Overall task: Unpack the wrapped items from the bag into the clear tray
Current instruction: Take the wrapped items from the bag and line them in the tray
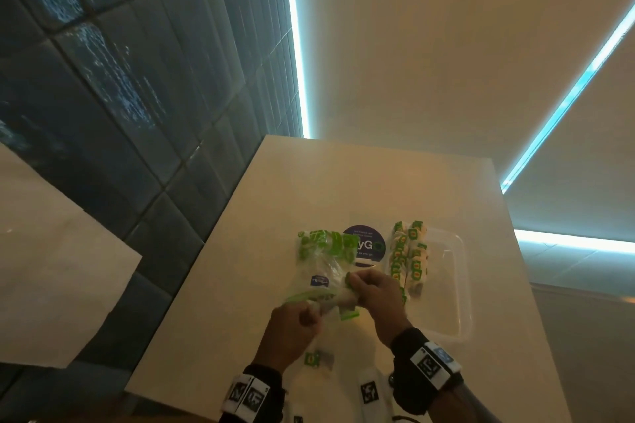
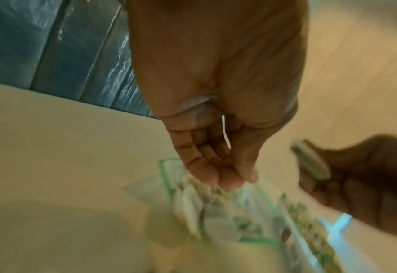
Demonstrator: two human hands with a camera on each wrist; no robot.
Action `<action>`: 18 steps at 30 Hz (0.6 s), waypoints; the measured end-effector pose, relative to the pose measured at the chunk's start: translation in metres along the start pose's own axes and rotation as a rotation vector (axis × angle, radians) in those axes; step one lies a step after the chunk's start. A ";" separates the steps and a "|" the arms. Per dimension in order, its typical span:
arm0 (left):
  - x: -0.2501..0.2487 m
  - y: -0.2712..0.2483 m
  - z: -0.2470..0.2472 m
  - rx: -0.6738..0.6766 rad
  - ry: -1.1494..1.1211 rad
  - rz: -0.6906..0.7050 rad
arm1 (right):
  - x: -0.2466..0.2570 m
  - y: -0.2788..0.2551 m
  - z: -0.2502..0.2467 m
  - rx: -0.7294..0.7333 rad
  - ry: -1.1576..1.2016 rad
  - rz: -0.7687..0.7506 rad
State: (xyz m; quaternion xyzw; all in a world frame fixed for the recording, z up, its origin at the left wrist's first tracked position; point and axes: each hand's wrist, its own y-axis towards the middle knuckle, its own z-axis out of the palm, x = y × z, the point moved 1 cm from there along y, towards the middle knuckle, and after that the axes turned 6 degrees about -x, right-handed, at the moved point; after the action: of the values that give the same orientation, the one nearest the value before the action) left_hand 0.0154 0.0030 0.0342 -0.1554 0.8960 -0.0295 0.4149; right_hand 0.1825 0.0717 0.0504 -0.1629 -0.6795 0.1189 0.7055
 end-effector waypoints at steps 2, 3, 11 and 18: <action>0.012 -0.009 0.003 0.053 0.262 -0.065 | 0.002 0.003 -0.005 -0.025 0.015 -0.011; 0.017 -0.013 0.006 0.080 0.336 -0.104 | 0.003 0.003 -0.007 -0.029 0.020 -0.017; 0.045 -0.025 0.045 0.155 0.419 -0.156 | 0.007 0.002 -0.019 -0.008 0.090 0.003; 0.021 -0.011 0.027 0.146 0.073 -0.102 | 0.012 -0.001 -0.033 0.039 0.026 0.038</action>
State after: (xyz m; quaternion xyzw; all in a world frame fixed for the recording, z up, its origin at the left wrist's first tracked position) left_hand 0.0263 -0.0114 0.0030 -0.1690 0.8970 -0.1215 0.3900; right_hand 0.2164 0.0731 0.0607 -0.1634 -0.6645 0.1436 0.7149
